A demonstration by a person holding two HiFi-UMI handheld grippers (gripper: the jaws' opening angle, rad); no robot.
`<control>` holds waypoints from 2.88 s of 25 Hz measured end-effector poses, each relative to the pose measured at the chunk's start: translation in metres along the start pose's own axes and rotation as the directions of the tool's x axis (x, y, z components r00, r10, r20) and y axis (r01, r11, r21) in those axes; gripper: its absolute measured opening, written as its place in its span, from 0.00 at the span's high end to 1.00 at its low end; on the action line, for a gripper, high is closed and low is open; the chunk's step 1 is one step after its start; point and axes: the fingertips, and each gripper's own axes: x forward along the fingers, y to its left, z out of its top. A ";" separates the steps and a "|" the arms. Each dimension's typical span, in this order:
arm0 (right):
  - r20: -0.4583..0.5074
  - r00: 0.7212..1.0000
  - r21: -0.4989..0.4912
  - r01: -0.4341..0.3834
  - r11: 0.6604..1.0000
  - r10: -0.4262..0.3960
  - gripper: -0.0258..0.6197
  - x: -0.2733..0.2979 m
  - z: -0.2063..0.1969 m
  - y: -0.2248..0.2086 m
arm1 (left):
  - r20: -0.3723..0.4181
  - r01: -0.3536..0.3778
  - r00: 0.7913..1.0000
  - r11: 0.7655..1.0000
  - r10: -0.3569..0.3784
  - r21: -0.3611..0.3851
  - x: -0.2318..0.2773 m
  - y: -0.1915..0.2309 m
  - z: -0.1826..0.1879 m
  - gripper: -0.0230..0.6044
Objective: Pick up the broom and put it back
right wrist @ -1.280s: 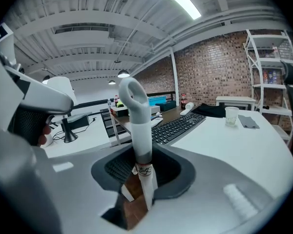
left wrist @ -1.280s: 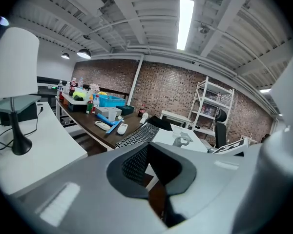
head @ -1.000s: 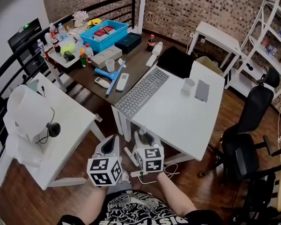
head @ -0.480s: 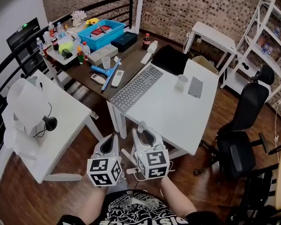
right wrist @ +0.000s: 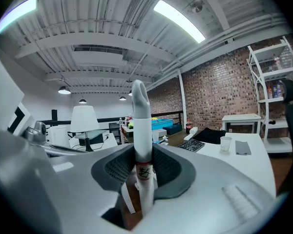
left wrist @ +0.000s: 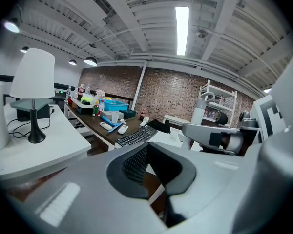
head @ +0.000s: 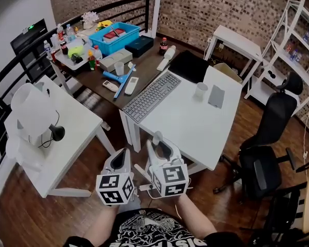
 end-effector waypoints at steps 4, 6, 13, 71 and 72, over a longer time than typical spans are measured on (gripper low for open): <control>-0.006 1.000 0.001 -0.002 1.000 0.002 0.81 0.005 -0.004 -0.001 | -0.002 -0.003 1.000 1.000 0.003 0.002 0.001 0.003 0.002 0.96; -0.013 1.000 0.005 0.002 1.000 -0.002 0.81 0.010 -0.008 -0.003 | -0.007 -0.004 1.000 1.000 0.004 0.000 0.004 0.007 0.001 0.96; -0.050 0.999 0.013 0.022 1.000 -0.022 0.81 0.035 -0.024 -0.007 | -0.026 0.018 0.999 1.000 -0.018 0.003 0.022 0.020 0.005 0.96; -0.247 0.958 0.055 0.162 0.985 -0.144 0.81 0.209 -0.112 -0.047 | -0.111 0.140 0.985 0.989 -0.134 0.047 0.118 0.094 0.035 0.96; -0.246 0.958 0.056 0.165 0.985 -0.146 0.81 0.211 -0.112 -0.048 | -0.110 0.141 0.985 0.989 -0.135 0.048 0.119 0.094 0.035 0.96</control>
